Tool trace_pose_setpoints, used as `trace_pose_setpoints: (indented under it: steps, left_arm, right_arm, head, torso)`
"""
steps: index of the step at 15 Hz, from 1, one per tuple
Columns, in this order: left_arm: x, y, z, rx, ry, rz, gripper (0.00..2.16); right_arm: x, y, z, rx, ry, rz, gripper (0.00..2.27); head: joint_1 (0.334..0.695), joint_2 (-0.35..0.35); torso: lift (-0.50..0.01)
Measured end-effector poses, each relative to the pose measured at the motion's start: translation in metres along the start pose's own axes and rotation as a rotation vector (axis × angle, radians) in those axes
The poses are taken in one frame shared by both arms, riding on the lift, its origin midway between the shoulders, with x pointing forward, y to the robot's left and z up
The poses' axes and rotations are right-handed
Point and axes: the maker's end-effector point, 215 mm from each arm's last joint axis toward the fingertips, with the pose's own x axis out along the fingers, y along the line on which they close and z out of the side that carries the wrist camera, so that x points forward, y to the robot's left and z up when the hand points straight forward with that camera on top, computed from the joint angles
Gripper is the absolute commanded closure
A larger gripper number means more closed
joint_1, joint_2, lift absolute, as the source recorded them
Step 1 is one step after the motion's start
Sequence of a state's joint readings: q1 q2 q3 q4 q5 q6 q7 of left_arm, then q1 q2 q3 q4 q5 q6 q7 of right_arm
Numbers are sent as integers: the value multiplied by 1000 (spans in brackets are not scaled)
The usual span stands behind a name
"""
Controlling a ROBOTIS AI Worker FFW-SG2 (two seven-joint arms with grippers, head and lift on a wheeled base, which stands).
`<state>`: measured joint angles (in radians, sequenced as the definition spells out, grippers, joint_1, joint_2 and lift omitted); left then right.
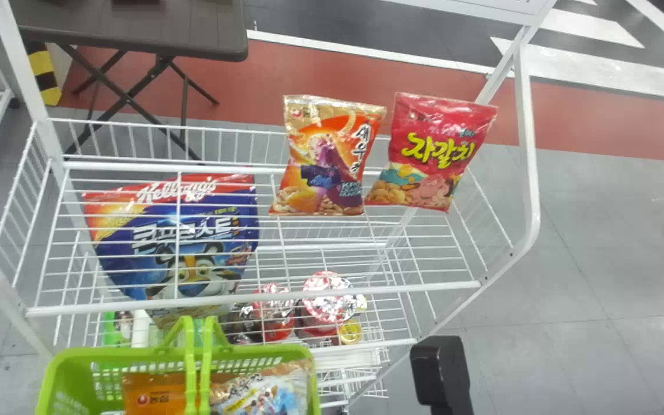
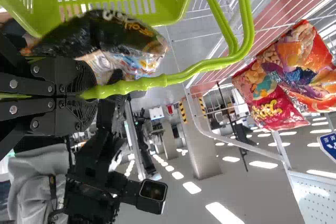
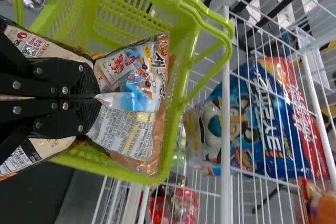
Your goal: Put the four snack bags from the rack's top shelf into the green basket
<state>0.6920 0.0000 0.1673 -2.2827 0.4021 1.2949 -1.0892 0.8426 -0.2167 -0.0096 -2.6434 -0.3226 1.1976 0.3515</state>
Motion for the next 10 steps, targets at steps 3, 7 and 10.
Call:
trace_pose_setpoints:
  steps: [3,7,10]
  left_arm:
    - [6,-6,-8,6,18,-6,2145]
    - [10,-12,-12,12,27,-13,2145]
    - [10,-14,-10,18,27,-15,2145]
  right_arm:
    - [25,37,12,-14,-56,83,2233]
    - [64,55,3,-41,-53,92,1416]
    - [70,42,-14,-44,-7,60,-2]
  head:
    - [695,-109]
    - [695,27]
    - [695,12]
  torso:
    - [0]
    - [0]
    - [0]
